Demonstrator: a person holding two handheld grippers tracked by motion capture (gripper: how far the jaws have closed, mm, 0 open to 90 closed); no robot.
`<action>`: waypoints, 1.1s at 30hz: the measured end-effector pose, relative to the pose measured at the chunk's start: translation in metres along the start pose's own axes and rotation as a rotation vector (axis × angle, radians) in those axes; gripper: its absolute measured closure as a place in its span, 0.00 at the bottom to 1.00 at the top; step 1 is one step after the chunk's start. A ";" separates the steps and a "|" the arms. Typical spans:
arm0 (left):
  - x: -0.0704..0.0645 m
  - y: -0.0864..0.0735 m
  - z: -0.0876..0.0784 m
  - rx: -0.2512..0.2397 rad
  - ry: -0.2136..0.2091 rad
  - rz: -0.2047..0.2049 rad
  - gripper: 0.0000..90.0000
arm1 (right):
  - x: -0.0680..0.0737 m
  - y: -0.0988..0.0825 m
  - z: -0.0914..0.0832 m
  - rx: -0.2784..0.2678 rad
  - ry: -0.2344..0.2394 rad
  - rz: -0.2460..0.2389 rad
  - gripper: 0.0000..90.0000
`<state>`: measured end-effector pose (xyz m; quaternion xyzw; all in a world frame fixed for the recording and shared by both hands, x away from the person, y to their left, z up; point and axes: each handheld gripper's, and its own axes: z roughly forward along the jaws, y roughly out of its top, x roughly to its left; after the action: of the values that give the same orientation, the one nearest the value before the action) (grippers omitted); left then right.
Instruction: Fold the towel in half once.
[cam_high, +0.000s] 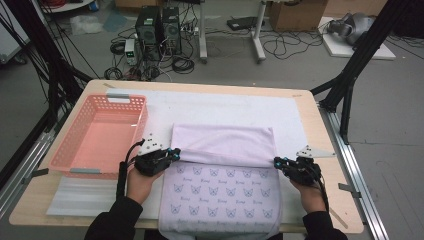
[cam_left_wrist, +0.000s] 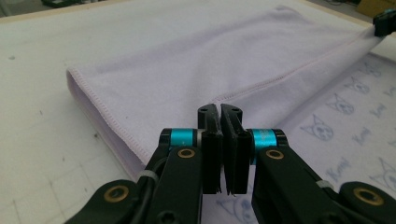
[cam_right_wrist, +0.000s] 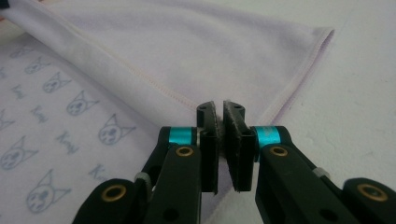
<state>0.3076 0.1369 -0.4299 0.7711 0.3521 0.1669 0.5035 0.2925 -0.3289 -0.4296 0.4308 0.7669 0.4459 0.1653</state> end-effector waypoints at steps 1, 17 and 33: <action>-0.001 -0.003 -0.001 0.003 0.001 0.000 0.96 | 0.001 -0.001 -0.001 -0.002 0.003 -0.001 0.94; -0.009 -0.016 -0.021 -0.023 -0.047 -0.019 0.95 | 0.012 -0.014 -0.019 -0.006 0.072 -0.025 0.94; -0.018 -0.023 -0.037 -0.012 -0.100 -0.030 0.95 | 0.015 -0.022 -0.035 0.011 0.134 -0.047 0.94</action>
<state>0.2636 0.1548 -0.4327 0.7700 0.3371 0.1229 0.5276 0.2502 -0.3405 -0.4261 0.3828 0.7886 0.4656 0.1217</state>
